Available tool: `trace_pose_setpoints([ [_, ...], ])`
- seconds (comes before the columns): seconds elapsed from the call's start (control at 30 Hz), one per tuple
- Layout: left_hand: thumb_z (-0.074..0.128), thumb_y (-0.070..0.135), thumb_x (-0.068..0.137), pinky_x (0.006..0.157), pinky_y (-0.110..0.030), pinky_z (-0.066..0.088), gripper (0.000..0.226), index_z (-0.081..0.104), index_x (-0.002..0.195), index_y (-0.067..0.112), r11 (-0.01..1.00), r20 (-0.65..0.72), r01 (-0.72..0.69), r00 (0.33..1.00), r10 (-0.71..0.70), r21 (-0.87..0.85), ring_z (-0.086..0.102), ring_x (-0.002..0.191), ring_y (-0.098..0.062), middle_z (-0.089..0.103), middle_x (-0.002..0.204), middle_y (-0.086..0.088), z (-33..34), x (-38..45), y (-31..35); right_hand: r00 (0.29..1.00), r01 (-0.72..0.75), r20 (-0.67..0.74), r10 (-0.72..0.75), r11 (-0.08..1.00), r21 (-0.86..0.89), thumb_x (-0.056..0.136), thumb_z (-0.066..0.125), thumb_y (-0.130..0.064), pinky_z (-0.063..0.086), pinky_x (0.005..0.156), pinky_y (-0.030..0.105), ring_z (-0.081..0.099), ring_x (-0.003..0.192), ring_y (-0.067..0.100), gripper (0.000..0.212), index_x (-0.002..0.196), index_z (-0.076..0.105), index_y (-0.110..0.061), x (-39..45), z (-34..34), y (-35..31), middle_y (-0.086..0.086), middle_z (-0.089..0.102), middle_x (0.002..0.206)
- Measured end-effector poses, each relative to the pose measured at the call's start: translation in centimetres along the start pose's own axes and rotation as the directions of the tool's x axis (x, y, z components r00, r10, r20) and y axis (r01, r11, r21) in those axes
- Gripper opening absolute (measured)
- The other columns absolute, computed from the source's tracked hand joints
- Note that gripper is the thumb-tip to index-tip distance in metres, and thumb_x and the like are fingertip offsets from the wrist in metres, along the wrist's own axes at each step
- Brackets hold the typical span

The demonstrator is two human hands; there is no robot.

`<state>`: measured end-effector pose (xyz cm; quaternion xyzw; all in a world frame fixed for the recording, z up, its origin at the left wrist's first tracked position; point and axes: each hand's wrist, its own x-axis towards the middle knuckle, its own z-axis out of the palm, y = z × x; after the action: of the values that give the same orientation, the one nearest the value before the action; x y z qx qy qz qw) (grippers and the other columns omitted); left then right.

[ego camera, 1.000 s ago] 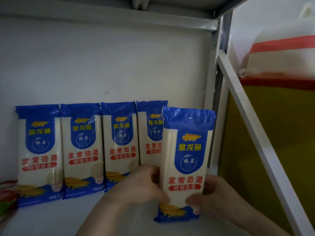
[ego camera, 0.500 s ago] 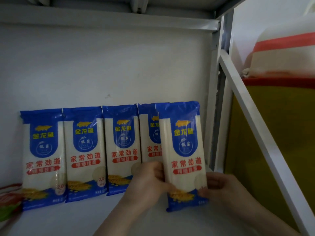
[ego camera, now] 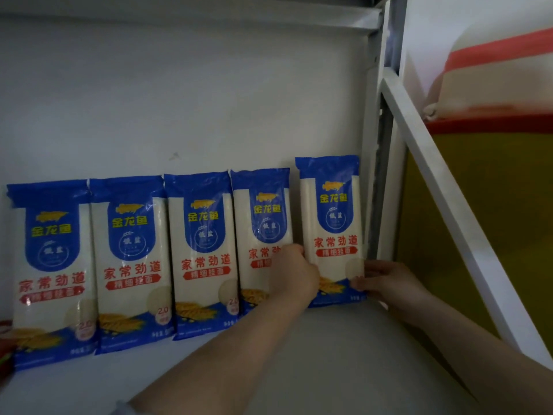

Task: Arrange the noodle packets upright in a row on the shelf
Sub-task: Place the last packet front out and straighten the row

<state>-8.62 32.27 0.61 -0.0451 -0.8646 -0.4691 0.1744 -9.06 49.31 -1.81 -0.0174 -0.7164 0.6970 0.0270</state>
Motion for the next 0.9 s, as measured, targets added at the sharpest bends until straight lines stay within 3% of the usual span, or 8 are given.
trace_pose_setpoints([
  [0.07, 0.057, 0.006, 0.089, 0.064, -0.014, 0.046, 0.016, 0.067, 0.102, 0.009, 0.998, -0.037, 0.007, 0.999, -0.005, 0.064, 0.065, 0.096, -0.016, 0.069, 0.107, -0.005, 0.3, 0.3, -0.3, 1.000, -0.019, 0.005, 0.019, 1.000, -0.015, 0.072, 0.071, 0.012, 0.059, 0.065, 0.028, 0.068, 0.084, 0.023, 0.040, 0.109, 0.062, -0.001, 0.7, 0.2, 0.2, 0.012, 0.071, 0.097],
  [0.23, 0.054, 0.004, 0.089, 0.073, -0.024, 0.053, 0.016, 0.067, 0.098, 0.007, 0.985, -0.074, 0.023, 0.997, -0.010, 0.169, 0.064, 0.092, -0.018, 0.068, 0.102, -0.006, 0.6, 0.7, -0.6, 0.998, -0.055, 0.039, 0.055, 0.998, -0.009, 0.073, 0.072, 0.010, 0.057, 0.076, 0.037, 0.067, 0.095, 0.029, 0.048, 0.119, 0.060, 0.002, 1.9, 0.6, 0.6, 0.018, 0.068, 0.111],
  [0.3, 0.054, 0.003, 0.088, 0.072, -0.026, 0.055, 0.015, 0.067, 0.095, 0.006, 0.982, -0.091, 0.020, 0.996, -0.002, 0.189, 0.064, 0.089, -0.018, 0.068, 0.099, -0.007, 0.7, 0.7, -0.6, 0.997, -0.058, 0.046, 0.059, 0.998, -0.031, 0.073, 0.073, 0.010, 0.057, 0.081, 0.038, 0.066, 0.096, 0.029, 0.048, 0.119, 0.060, 0.003, 2.2, 0.6, 0.6, 0.016, 0.068, 0.109],
  [0.43, 0.052, 0.002, 0.089, 0.072, -0.030, 0.056, 0.015, 0.066, 0.092, 0.004, 0.979, -0.117, 0.030, 0.993, -0.006, 0.200, 0.064, 0.087, -0.020, 0.068, 0.097, -0.009, 0.7, 0.4, -0.2, 0.994, -0.090, 0.063, 0.088, 0.995, 0.030, 0.075, 0.067, 0.016, 0.057, 0.071, 0.033, 0.066, 0.081, 0.022, 0.045, 0.118, 0.058, 0.007, 2.3, 0.9, 0.8, 0.011, 0.068, 0.091],
  [0.6, 0.051, 0.001, 0.089, 0.074, -0.029, 0.054, 0.013, 0.064, 0.092, 0.003, 0.974, -0.124, 0.012, 0.992, 0.017, 0.228, 0.063, 0.088, -0.021, 0.066, 0.097, -0.010, 0.7, -0.1, 0.2, 0.993, -0.112, 0.044, 0.108, 0.990, 0.091, 0.072, 0.069, 0.015, 0.054, 0.082, 0.042, 0.065, 0.099, 0.034, 0.056, 0.126, 0.053, 0.009, 2.8, 0.9, 1.5, 0.022, 0.066, 0.113],
  [0.73, 0.050, 0.005, 0.092, 0.069, -0.027, 0.050, 0.015, 0.065, 0.092, 0.002, 0.956, -0.066, 0.028, 0.998, -0.009, 0.292, 0.064, 0.086, -0.022, 0.067, 0.094, -0.012, 0.8, -1.5, -0.7, 0.994, -0.106, 0.049, 0.103, 0.991, 0.086, 0.073, 0.070, 0.013, 0.052, 0.090, 0.045, 0.065, 0.104, 0.035, 0.057, 0.126, 0.054, 0.006, 2.8, 0.7, 1.9, 0.021, 0.066, 0.116],
  [0.9, 0.047, 0.004, 0.091, 0.078, -0.030, 0.049, 0.016, 0.061, 0.099, 0.005, 0.913, 0.004, -0.012, 1.000, 0.011, 0.409, 0.060, 0.094, -0.022, 0.061, 0.103, -0.010, 1.5, -3.4, -2.1, 0.998, -0.055, 0.027, 0.054, 0.998, 0.037, 0.076, 0.067, 0.014, 0.054, 0.086, 0.042, 0.065, 0.101, 0.034, 0.048, 0.122, 0.057, 0.005, 2.6, 0.8, 2.0, 0.020, 0.067, 0.112],
])
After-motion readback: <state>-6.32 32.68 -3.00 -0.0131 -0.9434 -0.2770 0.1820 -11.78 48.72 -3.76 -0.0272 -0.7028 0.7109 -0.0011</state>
